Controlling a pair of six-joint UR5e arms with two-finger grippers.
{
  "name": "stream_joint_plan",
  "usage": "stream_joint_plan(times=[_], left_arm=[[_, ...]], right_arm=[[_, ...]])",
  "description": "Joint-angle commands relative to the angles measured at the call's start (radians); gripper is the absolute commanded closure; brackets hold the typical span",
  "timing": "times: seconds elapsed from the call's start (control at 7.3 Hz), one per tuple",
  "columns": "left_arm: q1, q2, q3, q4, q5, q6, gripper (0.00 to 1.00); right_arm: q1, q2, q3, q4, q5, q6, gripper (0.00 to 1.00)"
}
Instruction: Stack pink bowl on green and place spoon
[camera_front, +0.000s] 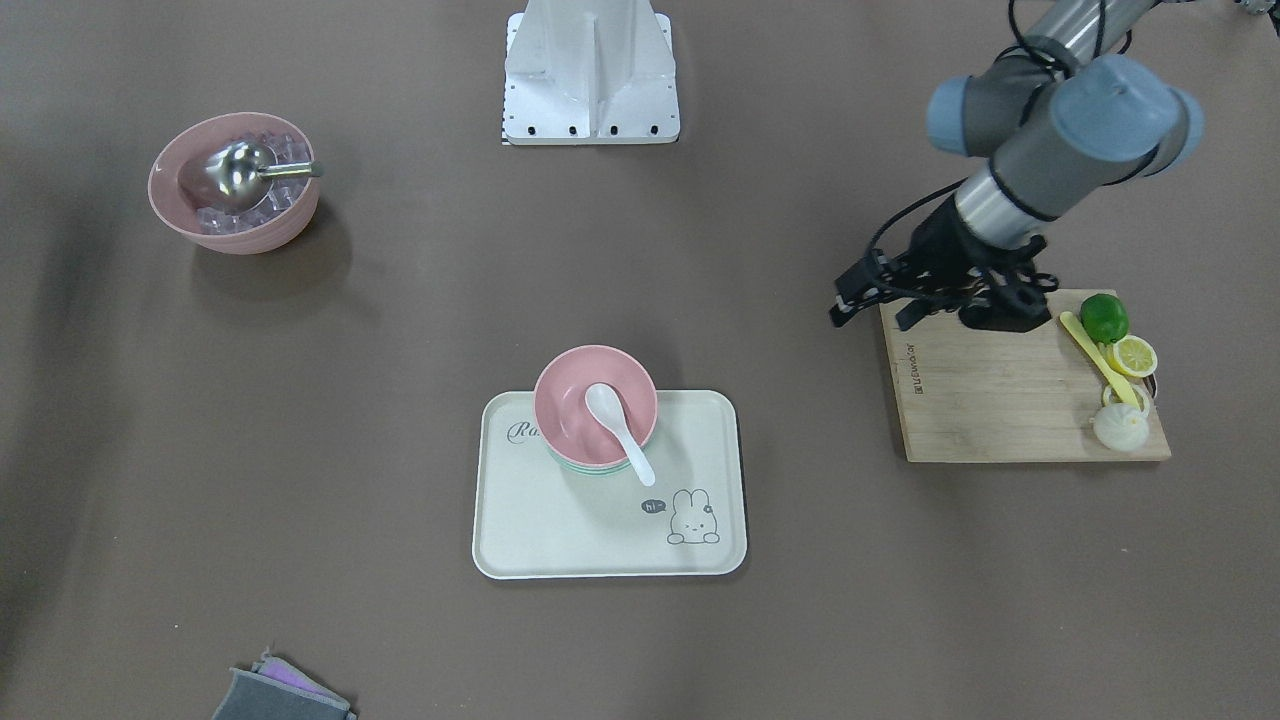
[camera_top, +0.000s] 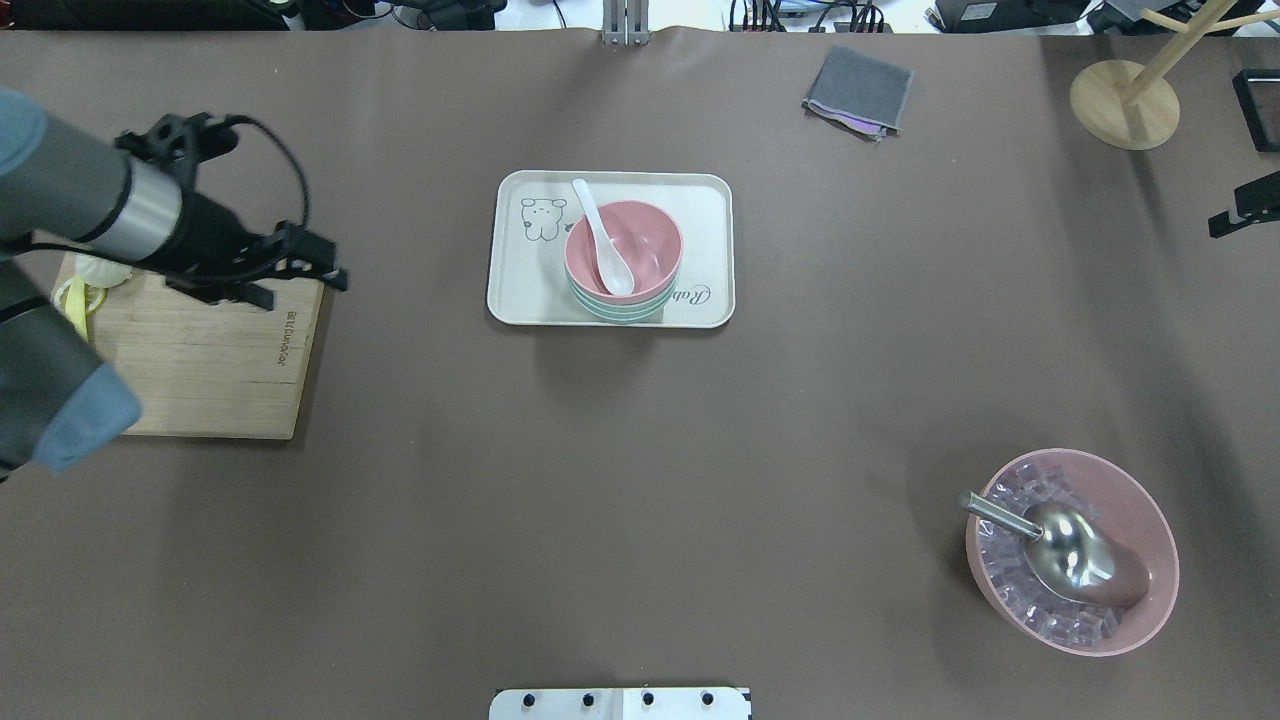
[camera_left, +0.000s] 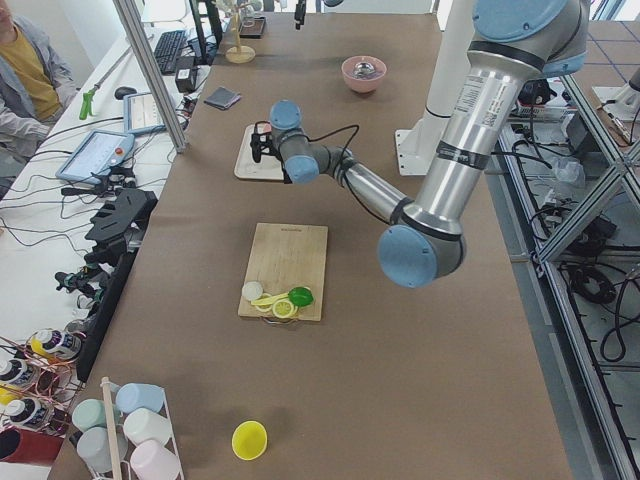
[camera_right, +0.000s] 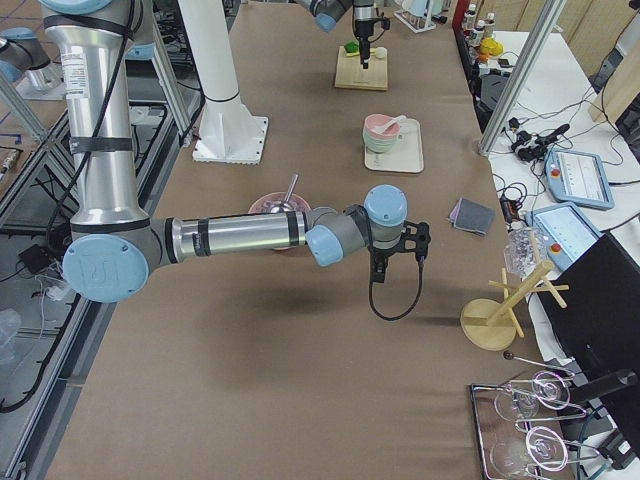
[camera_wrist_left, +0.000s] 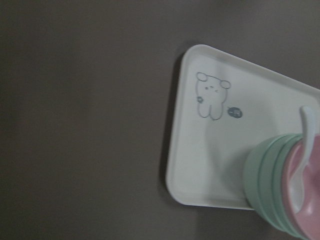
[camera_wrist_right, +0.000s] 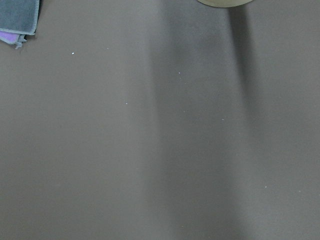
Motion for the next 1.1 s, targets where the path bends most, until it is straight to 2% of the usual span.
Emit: stream_joint_plan(times=[0.0,0.14,0.41,0.55,0.68,0.82,0.96], left_arm=[[-0.102,0.347,-0.071,-0.128,0.000,0.340,0.02],[-0.178,0.413,-0.027,-0.197,-0.014,0.449,0.02],[-0.300,0.440,0.061,-0.190,0.001,0.655,0.02],[-0.353,0.440,0.082,-0.140,0.026,0.745,0.02],[-0.360,0.435,0.077,-0.056,0.094,0.840,0.02],[-0.361,0.422,0.061,0.056,0.092,0.867,0.02],[-0.364,0.362,0.037,0.215,0.086,0.873,0.02]], right_arm=[[0.028,-0.044,-0.004,-0.001,-0.055,-0.141,0.00],[0.020,-0.071,-0.009,-0.001,-0.095,-0.210,0.00],[0.022,-0.099,-0.009,-0.002,-0.118,-0.258,0.00],[0.022,-0.101,-0.009,-0.010,-0.118,-0.260,0.00],[0.023,-0.101,-0.004,-0.022,-0.118,-0.272,0.00],[0.023,-0.101,-0.003,-0.022,-0.118,-0.275,0.00],[0.023,-0.101,-0.001,-0.022,-0.118,-0.274,0.00]])
